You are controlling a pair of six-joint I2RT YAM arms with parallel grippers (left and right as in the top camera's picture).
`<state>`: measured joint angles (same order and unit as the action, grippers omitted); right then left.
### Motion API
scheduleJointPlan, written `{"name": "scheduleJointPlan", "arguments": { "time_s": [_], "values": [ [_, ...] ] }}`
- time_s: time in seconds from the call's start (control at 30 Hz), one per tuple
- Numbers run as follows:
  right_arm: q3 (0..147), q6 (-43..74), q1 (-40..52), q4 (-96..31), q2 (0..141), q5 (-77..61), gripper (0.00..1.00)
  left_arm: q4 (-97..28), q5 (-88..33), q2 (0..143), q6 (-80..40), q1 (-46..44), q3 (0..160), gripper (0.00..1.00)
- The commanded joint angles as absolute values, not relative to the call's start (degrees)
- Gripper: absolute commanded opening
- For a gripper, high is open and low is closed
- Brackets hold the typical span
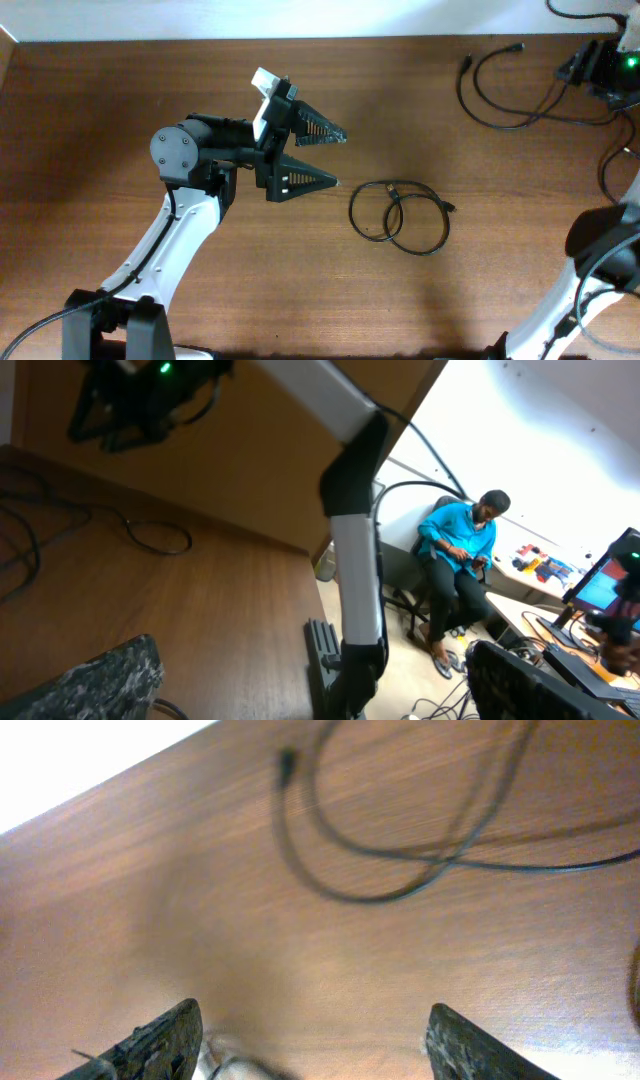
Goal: Untangle cables
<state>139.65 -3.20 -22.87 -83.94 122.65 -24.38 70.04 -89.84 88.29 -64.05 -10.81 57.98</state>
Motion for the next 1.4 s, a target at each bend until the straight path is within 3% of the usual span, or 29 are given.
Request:
{"name": "scheduleJointPlan", "arguments": {
  "time_s": [0.0, 0.1, 0.17, 0.4, 0.93, 1.23, 1.37],
  "values": [
    [139.8, -10.2, -18.0, -89.4, 119.8, -23.1, 0.71, 70.1, -90.1, 87.4, -62.9, -10.9, 58.4, 0.99],
    [139.5, -15.0, -11.5, -97.3, 120.0, -20.8, 0.72, 70.1, -90.1, 87.4, -62.9, -10.9, 58.4, 0.99],
    [137.9, -15.0, -7.2, -97.3, 120.0, -18.5, 0.80, 70.1, -90.1, 87.4, -62.9, -10.9, 58.4, 0.99],
    [121.7, -17.6, 1.4, -96.8, 120.0, -15.6, 0.81, 70.1, -90.1, 87.4, -62.9, -10.9, 58.4, 0.99],
    [81.0, -15.4, 10.5, -59.5, 120.0, -15.2, 0.82, 70.1, -90.1, 87.4, -62.9, -10.9, 58.4, 0.99],
    [71.0, -15.4, 10.5, -48.0, 120.0, -4.5, 0.83, 70.1, -90.1, 87.4, -62.9, -10.9, 58.4, 0.99],
    [70.8, -4.8, 10.4, -47.6, 120.0, 9.9, 0.88, 70.1, -90.1, 87.4, -62.9, -10.9, 58.4, 0.99]
  ]
}}
